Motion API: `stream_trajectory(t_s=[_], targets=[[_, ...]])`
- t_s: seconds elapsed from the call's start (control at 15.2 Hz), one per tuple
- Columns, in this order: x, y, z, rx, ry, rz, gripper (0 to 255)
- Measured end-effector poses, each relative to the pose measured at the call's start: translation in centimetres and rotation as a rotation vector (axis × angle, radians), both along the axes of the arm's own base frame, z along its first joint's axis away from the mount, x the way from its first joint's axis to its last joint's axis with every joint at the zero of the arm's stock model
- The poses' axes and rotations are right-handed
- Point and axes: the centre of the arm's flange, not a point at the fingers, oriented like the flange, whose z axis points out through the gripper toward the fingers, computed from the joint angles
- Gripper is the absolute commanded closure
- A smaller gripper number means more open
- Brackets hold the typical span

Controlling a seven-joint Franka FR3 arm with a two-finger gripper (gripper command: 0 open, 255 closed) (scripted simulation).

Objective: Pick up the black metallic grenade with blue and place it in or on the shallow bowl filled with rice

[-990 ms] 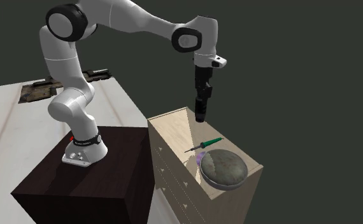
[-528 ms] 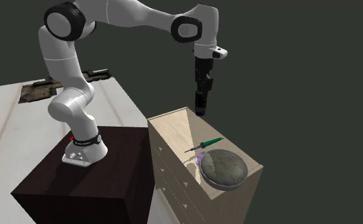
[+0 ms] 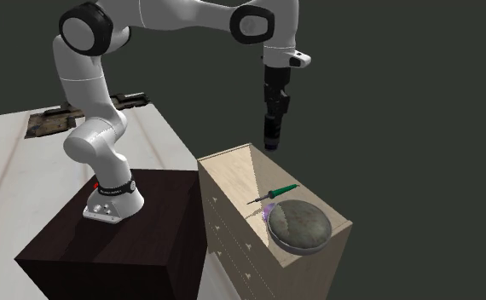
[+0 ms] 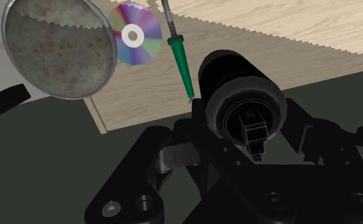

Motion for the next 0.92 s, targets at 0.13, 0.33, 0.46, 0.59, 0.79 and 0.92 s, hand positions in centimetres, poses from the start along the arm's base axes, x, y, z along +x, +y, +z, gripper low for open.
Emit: stream_trajectory(t_s=[0.13, 0.33, 0.46, 0.59, 0.79, 0.92], targets=[[0.7, -2.5, 0.4, 0.000, 0.000, -0.001, 255], [1.7, -6.4, 0.9, 0.000, 0.000, -0.001, 255], [2.1, -9.0, 1.5, 0.000, 0.000, -0.001, 255], [3.0, -11.0, 1.9, 0.000, 0.000, -0.001, 255], [3.9, -15.1, 2.5, 0.000, 0.000, -0.001, 255], [4.7, -17.6, 3.2, 0.000, 0.000, -0.001, 255]])
